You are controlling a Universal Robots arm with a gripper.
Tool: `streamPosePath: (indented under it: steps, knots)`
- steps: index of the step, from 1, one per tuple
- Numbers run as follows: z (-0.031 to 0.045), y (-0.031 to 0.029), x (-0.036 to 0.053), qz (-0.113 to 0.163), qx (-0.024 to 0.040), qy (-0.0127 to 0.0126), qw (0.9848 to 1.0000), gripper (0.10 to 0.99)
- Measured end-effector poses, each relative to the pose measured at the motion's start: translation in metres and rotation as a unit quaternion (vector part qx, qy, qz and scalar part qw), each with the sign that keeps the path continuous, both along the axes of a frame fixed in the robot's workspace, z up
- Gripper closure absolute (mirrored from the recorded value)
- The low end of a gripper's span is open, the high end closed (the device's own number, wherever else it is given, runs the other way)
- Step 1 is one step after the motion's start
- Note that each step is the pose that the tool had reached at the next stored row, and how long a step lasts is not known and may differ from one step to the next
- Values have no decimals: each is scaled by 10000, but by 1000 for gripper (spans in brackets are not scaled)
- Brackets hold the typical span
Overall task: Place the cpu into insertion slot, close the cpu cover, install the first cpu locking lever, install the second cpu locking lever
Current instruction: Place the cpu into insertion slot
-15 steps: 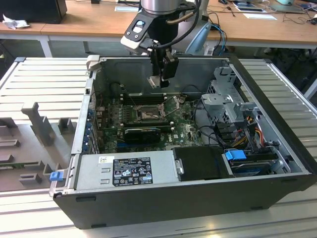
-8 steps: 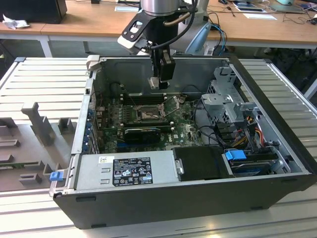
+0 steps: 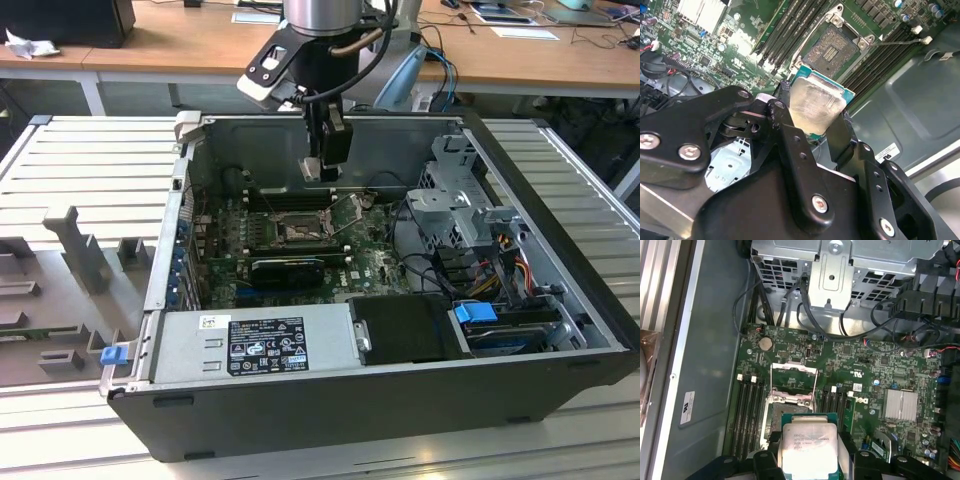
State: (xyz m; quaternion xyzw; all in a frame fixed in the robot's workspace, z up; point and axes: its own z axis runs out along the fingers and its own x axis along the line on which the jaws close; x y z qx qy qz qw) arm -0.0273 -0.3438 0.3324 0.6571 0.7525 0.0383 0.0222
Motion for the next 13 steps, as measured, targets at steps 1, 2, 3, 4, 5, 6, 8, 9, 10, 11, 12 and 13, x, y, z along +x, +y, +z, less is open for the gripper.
streamPosePath:
  steps: [1, 2, 3, 4, 5, 6, 8, 9, 10, 11, 12, 13]
  knots:
    - [-2, 0, 0, 0, 0, 0, 10000, 557]
    - [-3, 0, 0, 0, 0, 0, 10000, 557]
    - [-4, 0, 0, -1, 0, 0, 10000, 557]
    - [-6, 0, 0, -1, 0, 0, 10000, 557]
    - [-7, 0, 0, -1, 1, 0, 10000, 557]
    - [-10, 0, 0, 0, 1, 0, 10000, 557]
    - [-14, 0, 0, -1, 1, 0, 10000, 557]
    - [-16, 0, 0, -1, 0, 0, 10000, 557]
    - [-19, 0, 0, -1, 1, 0, 10000, 557]
    - [-22, 0, 0, -2, 1, 0, 10000, 557]
    - [-24, 0, 0, -2, 0, 0, 10000, 557]
    - [-28, 0, 0, -2, 1, 0, 10000, 557]
